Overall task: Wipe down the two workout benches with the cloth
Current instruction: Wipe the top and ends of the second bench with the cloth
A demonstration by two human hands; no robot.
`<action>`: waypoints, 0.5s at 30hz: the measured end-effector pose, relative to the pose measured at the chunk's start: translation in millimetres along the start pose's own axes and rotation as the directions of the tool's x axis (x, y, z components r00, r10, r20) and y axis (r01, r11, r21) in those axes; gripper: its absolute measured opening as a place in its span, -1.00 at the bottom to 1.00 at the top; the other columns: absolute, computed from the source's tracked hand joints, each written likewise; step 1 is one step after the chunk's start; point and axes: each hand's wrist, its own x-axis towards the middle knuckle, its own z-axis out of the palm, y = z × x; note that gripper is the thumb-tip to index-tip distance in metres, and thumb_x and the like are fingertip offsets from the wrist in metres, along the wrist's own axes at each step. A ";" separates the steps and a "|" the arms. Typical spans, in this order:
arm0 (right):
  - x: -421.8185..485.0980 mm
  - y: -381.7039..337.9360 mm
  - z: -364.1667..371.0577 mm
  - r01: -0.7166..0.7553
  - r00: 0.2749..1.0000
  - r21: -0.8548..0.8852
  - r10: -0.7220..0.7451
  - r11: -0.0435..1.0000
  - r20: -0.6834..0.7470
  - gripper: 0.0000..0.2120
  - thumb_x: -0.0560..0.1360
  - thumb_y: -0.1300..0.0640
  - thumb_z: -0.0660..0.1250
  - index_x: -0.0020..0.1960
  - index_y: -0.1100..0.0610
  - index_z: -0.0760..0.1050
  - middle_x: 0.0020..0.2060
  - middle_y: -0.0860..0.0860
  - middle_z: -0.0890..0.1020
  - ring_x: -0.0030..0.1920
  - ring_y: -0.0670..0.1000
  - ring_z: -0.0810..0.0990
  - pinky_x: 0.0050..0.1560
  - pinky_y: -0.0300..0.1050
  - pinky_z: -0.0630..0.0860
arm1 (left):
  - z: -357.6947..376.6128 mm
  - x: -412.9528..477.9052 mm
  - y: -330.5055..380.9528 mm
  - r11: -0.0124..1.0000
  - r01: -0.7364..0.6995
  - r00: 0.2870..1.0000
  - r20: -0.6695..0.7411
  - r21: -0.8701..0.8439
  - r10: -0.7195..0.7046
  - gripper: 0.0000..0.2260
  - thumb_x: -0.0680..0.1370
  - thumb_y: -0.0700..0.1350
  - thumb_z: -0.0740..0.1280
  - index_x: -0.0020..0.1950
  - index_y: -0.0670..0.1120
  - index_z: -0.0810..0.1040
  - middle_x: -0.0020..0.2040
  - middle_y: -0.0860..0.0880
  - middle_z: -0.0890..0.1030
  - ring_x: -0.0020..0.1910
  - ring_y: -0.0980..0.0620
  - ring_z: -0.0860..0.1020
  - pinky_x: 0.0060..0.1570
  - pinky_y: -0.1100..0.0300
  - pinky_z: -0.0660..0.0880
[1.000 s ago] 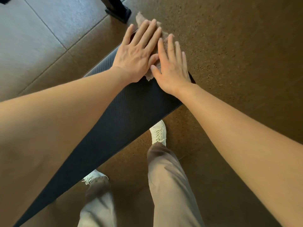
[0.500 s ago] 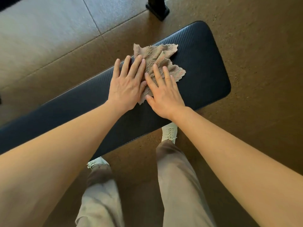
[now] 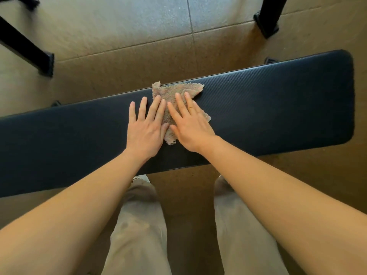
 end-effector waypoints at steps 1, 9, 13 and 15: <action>5.6 -11.6 4.6 0.005 1.000 -0.032 -0.004 0.999 0.006 -0.37 0.74 -0.12 -0.03 0.68 0.03 -0.22 0.65 0.13 -0.27 0.62 0.18 -0.37 0.59 0.10 -0.30 | 4.2 -5.0 -9.6 1.000 0.010 1.000 -0.001 0.004 -0.010 -0.38 0.68 0.21 -0.25 0.69 -0.03 -0.12 0.71 -0.08 -0.04 0.68 -0.20 -0.05 0.62 -0.26 -0.13; 50.2 -81.8 38.5 0.078 0.995 -0.247 -0.090 0.966 -0.037 -0.32 0.71 -0.20 -0.07 0.67 0.03 -0.29 0.65 0.17 -0.26 0.63 0.24 -0.32 0.64 0.18 -0.22 | 34.9 -33.0 -91.2 0.994 0.106 0.993 -0.041 -0.009 -0.107 -0.40 0.72 0.21 -0.11 0.70 -0.01 -0.09 0.71 -0.04 -0.02 0.67 -0.21 -0.02 0.61 -0.28 -0.08; 46.8 -74.8 38.4 0.098 0.993 -0.283 -0.114 0.954 -0.040 -0.27 0.68 -0.29 -0.07 0.68 0.03 -0.26 0.66 0.15 -0.22 0.65 0.18 -0.27 0.64 0.12 -0.20 | 36.9 -31.0 -91.6 0.993 0.095 0.995 -0.035 -0.073 -0.098 -0.38 0.71 0.20 -0.01 0.69 -0.07 -0.02 0.70 -0.10 0.03 0.66 -0.24 0.01 0.61 -0.25 -0.01; 40.1 -62.4 36.3 0.082 0.994 -0.286 -0.097 0.955 -0.040 -0.23 0.66 -0.33 -0.06 0.68 0.02 -0.25 0.66 0.14 -0.22 0.65 0.15 -0.26 0.65 0.14 -0.16 | 34.1 -27.4 -86.8 0.992 0.075 0.996 -0.034 -0.097 -0.078 -0.35 0.70 0.24 0.02 0.69 -0.08 0.01 0.70 -0.12 0.04 0.66 -0.25 0.01 0.62 -0.23 0.00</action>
